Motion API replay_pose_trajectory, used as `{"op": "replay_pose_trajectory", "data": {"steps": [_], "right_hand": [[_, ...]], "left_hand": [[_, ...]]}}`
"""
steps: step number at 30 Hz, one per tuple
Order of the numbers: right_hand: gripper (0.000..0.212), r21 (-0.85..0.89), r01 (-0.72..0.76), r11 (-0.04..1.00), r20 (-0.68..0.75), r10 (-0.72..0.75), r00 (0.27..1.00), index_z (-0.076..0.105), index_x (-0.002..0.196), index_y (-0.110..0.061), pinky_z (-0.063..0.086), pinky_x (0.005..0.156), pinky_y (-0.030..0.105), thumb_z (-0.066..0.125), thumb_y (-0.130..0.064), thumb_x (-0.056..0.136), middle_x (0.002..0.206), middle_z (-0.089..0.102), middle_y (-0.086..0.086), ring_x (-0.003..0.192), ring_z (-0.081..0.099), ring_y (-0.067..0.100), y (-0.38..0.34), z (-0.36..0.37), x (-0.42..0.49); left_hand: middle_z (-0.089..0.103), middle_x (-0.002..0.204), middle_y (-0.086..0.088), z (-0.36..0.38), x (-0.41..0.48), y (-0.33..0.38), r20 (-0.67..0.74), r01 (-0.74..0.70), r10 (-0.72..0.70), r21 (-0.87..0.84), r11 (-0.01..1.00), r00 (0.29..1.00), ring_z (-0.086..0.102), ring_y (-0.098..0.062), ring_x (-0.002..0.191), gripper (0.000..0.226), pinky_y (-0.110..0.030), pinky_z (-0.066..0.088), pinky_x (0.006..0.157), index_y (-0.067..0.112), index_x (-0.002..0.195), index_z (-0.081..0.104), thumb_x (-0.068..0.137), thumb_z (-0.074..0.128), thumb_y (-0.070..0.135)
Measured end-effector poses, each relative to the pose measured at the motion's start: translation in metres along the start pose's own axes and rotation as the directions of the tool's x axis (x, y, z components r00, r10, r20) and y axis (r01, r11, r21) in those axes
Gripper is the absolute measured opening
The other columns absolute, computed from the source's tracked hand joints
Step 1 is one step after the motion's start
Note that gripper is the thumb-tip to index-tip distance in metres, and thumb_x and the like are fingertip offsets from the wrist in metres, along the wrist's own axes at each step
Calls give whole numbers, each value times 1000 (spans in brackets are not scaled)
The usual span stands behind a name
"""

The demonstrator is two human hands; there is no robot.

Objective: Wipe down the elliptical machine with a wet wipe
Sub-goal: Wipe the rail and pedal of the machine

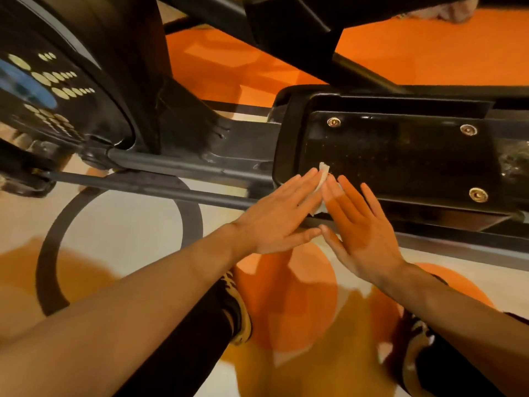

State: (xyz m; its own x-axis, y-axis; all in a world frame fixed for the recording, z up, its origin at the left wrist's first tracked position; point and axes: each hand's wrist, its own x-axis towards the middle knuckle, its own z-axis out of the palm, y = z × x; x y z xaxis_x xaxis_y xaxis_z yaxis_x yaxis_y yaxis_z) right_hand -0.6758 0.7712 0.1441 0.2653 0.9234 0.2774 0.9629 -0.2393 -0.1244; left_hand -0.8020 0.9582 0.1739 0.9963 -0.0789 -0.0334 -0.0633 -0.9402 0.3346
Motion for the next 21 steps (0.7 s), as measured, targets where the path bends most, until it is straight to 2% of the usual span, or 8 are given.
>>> {"op": "replay_pose_trajectory", "data": {"steps": [4,6,9,13,16,19,21], "right_hand": [[71,-106,-44,993,81,53,995,17,164,-13,12,127,54,27,-55,107,170,15,14,158,10,31,-7,3,4],[72,-190,-23,982,147,52,988,14,165,-18,10,128,52,22,-58,106,170,12,17,158,9,33,-3,1,2],[70,-237,-55,970,186,101,977,13,165,-23,9,128,52,18,-60,106,169,17,19,158,11,34,14,-9,-8],[80,-207,-128,970,185,168,968,21,162,-9,11,127,53,13,-64,105,169,17,18,158,8,33,28,-21,-25],[84,-198,-175,965,161,208,965,29,159,-7,13,126,57,19,-68,102,168,18,20,157,12,38,15,-17,-13],[81,-187,-147,971,129,173,977,13,165,-20,9,125,61,26,-68,100,170,13,16,156,12,40,-7,1,18],[79,-177,-88,980,116,109,987,10,165,-18,6,126,58,31,-62,103,171,11,14,158,8,37,-14,12,26]], "left_hand": [[3,174,-14,-6,-6,-16,-26,-39,39,9,999,999,-5,-22,161,83,-46,7,132,8,166,7,107,46,52],[2,174,-13,-8,-6,-26,-54,-7,12,83,996,998,-5,-23,161,85,-46,5,132,7,166,6,106,44,54],[-1,174,-8,-9,0,-39,6,4,-5,203,979,1000,-9,-21,161,84,-43,0,131,11,166,3,106,34,59],[1,174,-8,0,4,-42,-19,0,5,253,968,1000,-10,-22,161,88,-45,-1,131,9,166,4,105,33,65],[2,174,-9,4,4,-40,-47,21,-10,236,972,999,-9,-23,161,91,-46,0,131,8,166,5,104,34,67],[3,174,-10,0,4,-40,-33,26,-19,215,976,999,-9,-23,161,93,-46,1,131,7,166,5,104,35,69],[4,174,-11,0,4,-38,-22,25,-20,211,977,1000,-8,-23,161,95,-47,2,131,6,166,5,103,34,70]]}}
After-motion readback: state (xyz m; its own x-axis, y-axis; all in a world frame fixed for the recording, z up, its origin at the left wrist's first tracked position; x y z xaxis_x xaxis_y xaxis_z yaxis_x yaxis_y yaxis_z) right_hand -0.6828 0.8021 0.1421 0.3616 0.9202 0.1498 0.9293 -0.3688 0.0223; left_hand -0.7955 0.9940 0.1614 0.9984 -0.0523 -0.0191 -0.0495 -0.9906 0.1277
